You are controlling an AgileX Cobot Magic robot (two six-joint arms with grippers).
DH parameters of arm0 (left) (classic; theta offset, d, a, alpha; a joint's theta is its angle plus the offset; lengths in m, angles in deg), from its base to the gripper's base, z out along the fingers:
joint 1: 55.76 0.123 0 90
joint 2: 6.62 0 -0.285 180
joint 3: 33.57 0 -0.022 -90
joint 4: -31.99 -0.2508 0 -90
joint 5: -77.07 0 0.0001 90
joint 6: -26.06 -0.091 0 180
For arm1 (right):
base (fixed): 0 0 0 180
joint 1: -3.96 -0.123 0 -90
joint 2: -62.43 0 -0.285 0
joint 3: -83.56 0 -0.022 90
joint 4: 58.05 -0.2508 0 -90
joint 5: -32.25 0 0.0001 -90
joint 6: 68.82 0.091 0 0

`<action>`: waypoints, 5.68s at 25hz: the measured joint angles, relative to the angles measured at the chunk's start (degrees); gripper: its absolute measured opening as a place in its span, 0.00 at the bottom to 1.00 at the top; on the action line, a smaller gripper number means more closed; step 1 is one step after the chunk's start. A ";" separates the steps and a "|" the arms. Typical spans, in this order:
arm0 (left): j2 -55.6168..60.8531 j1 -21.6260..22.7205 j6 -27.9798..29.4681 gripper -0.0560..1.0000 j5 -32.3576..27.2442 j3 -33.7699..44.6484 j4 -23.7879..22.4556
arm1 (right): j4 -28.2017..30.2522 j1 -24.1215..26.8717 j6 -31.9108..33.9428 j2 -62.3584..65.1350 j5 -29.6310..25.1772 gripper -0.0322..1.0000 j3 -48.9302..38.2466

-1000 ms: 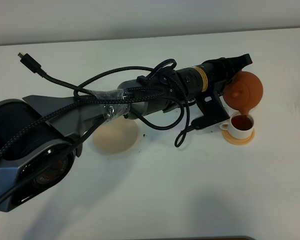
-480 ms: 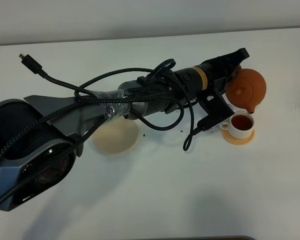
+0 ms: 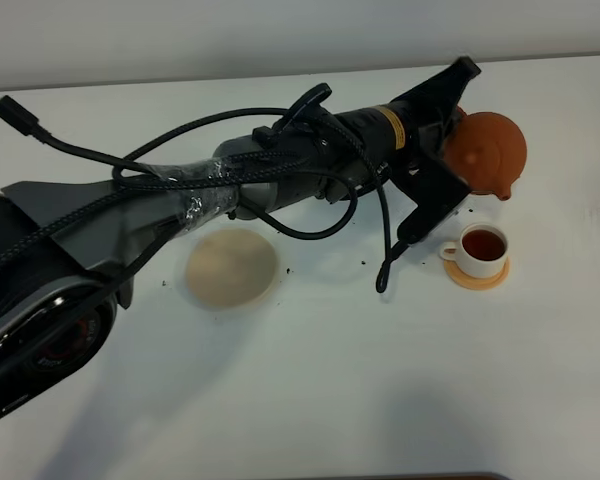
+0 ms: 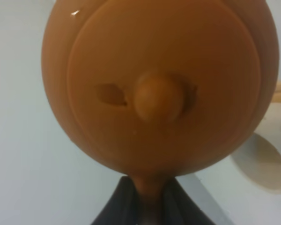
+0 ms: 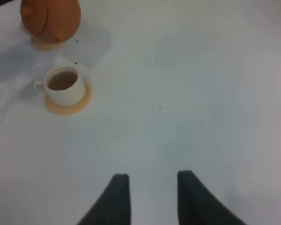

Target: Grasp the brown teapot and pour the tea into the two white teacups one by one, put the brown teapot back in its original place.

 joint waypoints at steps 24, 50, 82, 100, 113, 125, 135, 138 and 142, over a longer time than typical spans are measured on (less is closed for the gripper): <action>11.26 1.14 40.64 0.16 -42.78 0.00 2.41 | 0.00 0.00 0.00 0.00 0.00 0.26 0.00; 5.39 1.20 46.70 0.16 -49.86 -0.24 12.14 | 0.00 0.00 0.00 0.00 0.00 0.26 0.00; -3.88 9.26 53.36 0.16 -20.04 -10.68 -27.93 | -0.05 0.00 -0.01 0.00 0.00 0.26 0.00; -10.17 9.21 52.75 0.16 -13.74 -14.03 -42.40 | -0.05 0.00 -0.01 0.00 0.00 0.26 0.00; -10.46 9.47 53.17 0.16 -11.63 -15.41 -44.83 | -0.05 0.00 -0.01 0.00 0.00 0.26 0.00; -13.12 9.69 50.82 0.16 -12.02 -20.25 -45.22 | -0.05 0.00 -0.01 0.00 0.00 0.26 0.00; -13.72 9.48 45.70 0.16 -9.73 -20.43 -45.28 | -0.05 0.00 -0.01 0.00 0.00 0.26 0.00; -14.77 9.41 44.67 0.16 -9.22 -20.43 -45.28 | -0.05 0.00 -0.01 0.00 0.00 0.26 0.00; -15.06 9.40 44.33 0.16 -7.96 -20.43 -45.90 | -0.05 0.00 -0.01 0.00 0.00 0.26 0.00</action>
